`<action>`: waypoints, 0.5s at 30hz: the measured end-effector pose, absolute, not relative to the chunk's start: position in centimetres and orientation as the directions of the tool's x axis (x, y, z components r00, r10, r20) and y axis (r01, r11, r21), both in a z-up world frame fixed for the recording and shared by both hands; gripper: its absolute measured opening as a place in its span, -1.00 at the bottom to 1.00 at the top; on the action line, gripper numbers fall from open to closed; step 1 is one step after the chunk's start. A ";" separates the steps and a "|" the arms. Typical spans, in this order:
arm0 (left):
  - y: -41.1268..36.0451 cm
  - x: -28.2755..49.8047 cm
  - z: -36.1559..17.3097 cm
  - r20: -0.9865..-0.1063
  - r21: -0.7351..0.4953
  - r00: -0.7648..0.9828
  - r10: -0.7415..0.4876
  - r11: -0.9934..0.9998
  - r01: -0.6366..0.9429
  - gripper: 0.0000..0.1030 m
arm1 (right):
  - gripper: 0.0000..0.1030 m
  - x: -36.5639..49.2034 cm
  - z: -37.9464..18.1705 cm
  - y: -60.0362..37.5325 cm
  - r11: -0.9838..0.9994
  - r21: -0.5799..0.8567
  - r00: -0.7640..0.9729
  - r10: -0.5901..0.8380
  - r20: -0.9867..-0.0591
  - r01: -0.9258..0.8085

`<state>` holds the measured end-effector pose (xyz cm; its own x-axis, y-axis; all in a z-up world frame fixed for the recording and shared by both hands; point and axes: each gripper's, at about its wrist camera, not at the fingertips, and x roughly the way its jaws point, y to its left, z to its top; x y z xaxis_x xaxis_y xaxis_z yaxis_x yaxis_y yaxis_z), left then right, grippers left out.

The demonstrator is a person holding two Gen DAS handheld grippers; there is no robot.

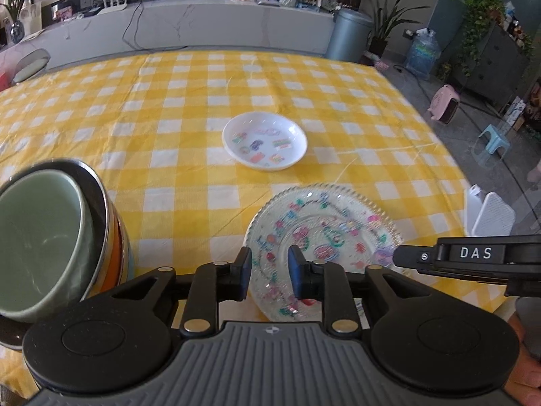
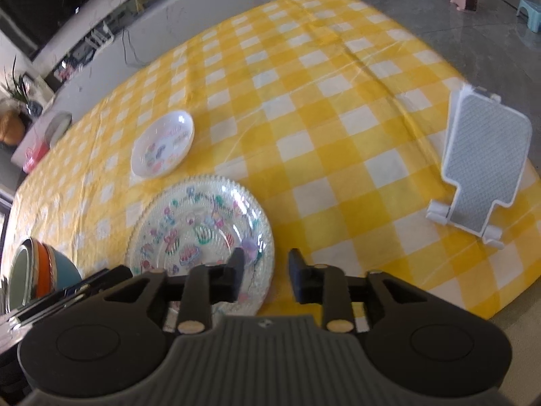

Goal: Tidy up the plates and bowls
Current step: 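Open both tools and lift them off the glass plate rim, then move both tools to the rim of the small white sticker plate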

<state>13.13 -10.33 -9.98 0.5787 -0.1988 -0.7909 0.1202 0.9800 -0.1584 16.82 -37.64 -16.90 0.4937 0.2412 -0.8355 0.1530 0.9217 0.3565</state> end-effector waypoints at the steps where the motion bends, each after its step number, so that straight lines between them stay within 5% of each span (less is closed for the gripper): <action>1: -10.5 13.2 -9.8 -0.788 -0.161 0.582 -0.203 0.979 0.123 -0.39 | -0.35 16.6 -16.7 -37.7 0.920 0.361 0.506 0.240 -0.828 0.154; 5: -10.6 13.5 -8.8 -0.778 -0.171 0.588 -0.223 0.975 0.144 -0.33 | -0.26 16.0 -15.6 -37.7 0.923 0.361 0.559 0.233 -0.796 0.129; 15: -9.1 16.4 -5.8 -0.748 -0.177 0.625 -0.223 0.975 0.136 -0.18 | 0.34 17.1 -12.8 -35.3 0.969 0.242 0.630 0.159 -0.760 0.047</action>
<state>16.38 -9.10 -5.77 0.6254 -0.2229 -0.7478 0.1360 0.9748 -0.1769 17.08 -35.34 -12.81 0.6301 0.1591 -0.7600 0.0470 0.9692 0.2418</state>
